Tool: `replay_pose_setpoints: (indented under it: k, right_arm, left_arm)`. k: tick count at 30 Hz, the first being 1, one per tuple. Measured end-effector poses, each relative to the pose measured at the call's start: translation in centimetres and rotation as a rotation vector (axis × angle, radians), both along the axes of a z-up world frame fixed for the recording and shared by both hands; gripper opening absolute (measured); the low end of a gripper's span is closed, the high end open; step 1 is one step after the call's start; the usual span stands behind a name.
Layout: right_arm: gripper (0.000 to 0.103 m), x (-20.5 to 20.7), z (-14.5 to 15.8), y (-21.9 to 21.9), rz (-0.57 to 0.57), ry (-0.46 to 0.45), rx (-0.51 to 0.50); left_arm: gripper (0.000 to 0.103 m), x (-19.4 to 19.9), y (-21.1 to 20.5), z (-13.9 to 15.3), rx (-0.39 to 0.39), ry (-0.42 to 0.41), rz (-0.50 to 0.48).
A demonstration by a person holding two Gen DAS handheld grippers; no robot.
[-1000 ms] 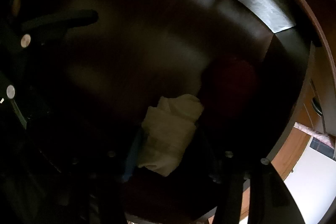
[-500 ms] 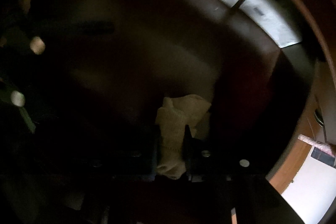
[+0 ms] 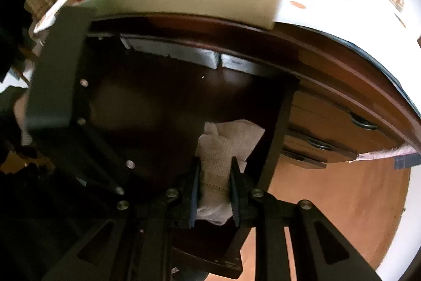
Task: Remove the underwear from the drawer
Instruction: 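Grasp the beige cloth in the drawer with the right gripper, then grasp the dark red sock with the left gripper while the right gripper holds the beige cloth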
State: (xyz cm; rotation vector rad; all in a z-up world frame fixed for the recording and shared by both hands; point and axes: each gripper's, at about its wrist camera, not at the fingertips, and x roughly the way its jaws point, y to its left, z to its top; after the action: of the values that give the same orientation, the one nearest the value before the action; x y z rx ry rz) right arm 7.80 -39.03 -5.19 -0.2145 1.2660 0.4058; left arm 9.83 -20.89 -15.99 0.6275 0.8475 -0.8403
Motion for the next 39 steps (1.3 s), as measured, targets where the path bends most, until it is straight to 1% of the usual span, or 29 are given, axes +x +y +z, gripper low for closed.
replay_pose_setpoints:
  k: [4, 5, 8, 9, 10, 13, 16, 20, 22, 27, 30, 32, 35, 37, 39]
  right_arm:
    - [0.022, -0.2, 0.5, -0.3, -0.022, -0.010, 0.051]
    - [0.022, 0.1, 0.9, 0.9, -0.029, -0.010, 0.064]
    - [0.022, -0.3, 1.5, -0.2, -0.051, 0.002, 0.134]
    - [0.022, -0.7, 1.7, -0.2, -0.058, -0.004, 0.145]
    - [0.022, 0.1, 0.7, 0.1, -0.061, -0.010, 0.149]
    - [0.022, 0.3, 0.6, -0.5, -0.079, -0.023, 0.167]
    - [0.022, 0.3, 1.0, -0.8, -0.087, -0.043, 0.179]
    - [0.022, 0.2, 1.0, -1.0, -0.082, -0.064, 0.189]
    - [0.022, 0.1, 1.1, -1.3, -0.084, -0.070, 0.198]
    - [0.022, -0.1, 1.4, -2.1, -0.091, -0.092, 0.233]
    - [0.022, -0.1, 1.2, -2.5, -0.102, -0.101, 0.257]
    - [0.022, -0.2, 1.0, -2.8, -0.110, -0.101, 0.266]
    - [0.022, -0.4, 0.8, -3.2, -0.118, -0.100, 0.275]
    - [0.022, -0.5, 0.9, -3.4, -0.123, -0.105, 0.281]
    - [0.022, -0.6, 0.9, -3.7, -0.128, -0.109, 0.286]
  left_arm:
    - [0.100, 0.4, -0.8, -0.9, 0.014, 0.013, -0.003]
    - [0.100, 0.6, -0.8, -1.2, 0.018, 0.015, -0.001]
    - [0.100, 0.3, -0.2, -1.3, 0.032, 0.028, 0.010]
    - [0.100, 0.3, -0.1, -1.4, 0.034, 0.028, 0.013]
    - [0.100, 0.4, 0.0, -1.4, 0.035, 0.030, 0.018]
    - [0.100, 0.1, -0.7, -1.0, 0.015, 0.002, -0.002]
    - [0.100, -0.3, -1.8, -1.0, 0.009, -0.004, -0.031]
    - [0.100, -1.2, -3.2, -2.2, 0.062, -0.028, -0.064]
    - [0.100, -1.6, -3.3, -2.5, 0.094, -0.042, -0.074]
    - [0.100, -3.0, -3.0, -2.3, 0.140, -0.089, -0.134]
    - [0.100, -2.7, -3.3, -2.0, 0.144, -0.098, -0.125]
    - [0.100, -2.2, -4.1, -2.1, 0.129, -0.098, -0.117]
    - [0.100, -1.8, -5.3, -2.5, 0.112, -0.100, -0.110]
    - [0.100, -1.7, -5.8, -3.0, 0.114, -0.118, -0.109]
    - [0.100, -1.3, -6.1, -3.5, 0.107, -0.095, -0.101]
